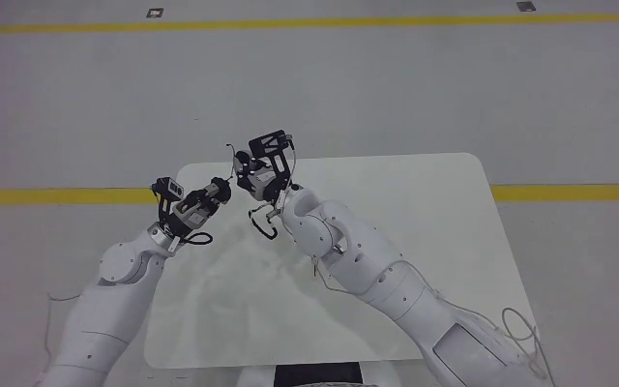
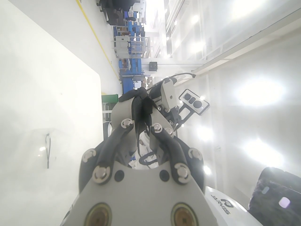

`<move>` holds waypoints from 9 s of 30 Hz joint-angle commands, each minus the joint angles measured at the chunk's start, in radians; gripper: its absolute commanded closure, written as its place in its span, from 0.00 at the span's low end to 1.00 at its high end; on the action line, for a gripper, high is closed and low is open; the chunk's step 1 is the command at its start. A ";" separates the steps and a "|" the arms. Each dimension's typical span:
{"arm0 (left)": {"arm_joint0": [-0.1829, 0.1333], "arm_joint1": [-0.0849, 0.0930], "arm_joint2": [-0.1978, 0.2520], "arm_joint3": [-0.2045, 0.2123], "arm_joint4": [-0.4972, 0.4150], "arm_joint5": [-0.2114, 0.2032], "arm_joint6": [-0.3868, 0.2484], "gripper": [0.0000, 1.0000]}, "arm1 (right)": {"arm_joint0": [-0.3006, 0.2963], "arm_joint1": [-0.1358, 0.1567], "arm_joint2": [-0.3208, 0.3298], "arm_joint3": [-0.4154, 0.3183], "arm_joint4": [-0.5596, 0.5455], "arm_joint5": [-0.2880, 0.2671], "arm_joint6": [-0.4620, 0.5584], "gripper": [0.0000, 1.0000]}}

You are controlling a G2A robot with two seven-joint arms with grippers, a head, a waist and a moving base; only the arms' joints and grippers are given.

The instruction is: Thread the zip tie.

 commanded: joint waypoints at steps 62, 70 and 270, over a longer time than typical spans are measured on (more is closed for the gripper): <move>0.000 0.000 0.000 0.000 0.000 0.000 0.000 1.00 | -0.035 -0.042 0.088 0.012 -0.081 -0.081 0.041 1.00; 0.000 0.000 0.000 0.000 0.000 0.000 0.000 1.00 | -0.036 -0.048 0.090 0.025 -0.082 -0.085 0.042 1.00; 0.000 0.000 0.000 0.000 0.000 0.000 0.000 1.00 | -0.126 -0.075 0.131 -0.051 -0.226 -0.095 0.142 0.97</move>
